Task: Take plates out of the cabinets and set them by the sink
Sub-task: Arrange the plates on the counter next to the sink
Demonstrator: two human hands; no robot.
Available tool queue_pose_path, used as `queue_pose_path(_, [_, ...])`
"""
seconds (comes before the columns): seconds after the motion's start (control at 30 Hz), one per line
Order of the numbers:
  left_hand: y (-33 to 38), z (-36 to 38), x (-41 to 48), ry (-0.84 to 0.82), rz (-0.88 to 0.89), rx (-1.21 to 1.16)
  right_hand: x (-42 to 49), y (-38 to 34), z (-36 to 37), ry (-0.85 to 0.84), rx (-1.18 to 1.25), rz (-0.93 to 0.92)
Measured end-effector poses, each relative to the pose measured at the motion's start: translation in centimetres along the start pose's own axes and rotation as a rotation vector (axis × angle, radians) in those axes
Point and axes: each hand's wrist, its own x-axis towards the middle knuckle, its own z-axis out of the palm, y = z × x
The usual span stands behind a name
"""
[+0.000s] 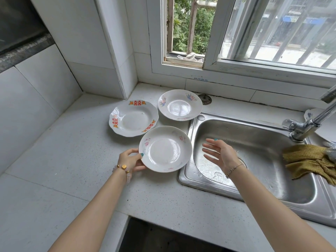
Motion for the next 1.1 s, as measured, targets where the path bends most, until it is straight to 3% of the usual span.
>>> queue_pose_path(0.2, [-0.6,0.3,-0.5,0.028,0.004,-0.017,-0.3,0.6,0.6,-0.032,-0.052,-0.008])
queue_pose_path(0.33, [-0.5,0.2,-1.4,0.062,0.061,-0.153,-0.5,1.5,1.6,-0.107,-0.143,-0.013])
queue_pose_path(0.57, [0.5,-0.1,-1.9,-0.003,0.041,-0.227,-0.9,1.4,2.9,-0.184,-0.099,0.046])
queue_pose_path(1.1, [2.1,1.2,-1.0,-0.075,0.053,-0.145,1.3,-0.2,4.0,-0.185,-0.033,0.058])
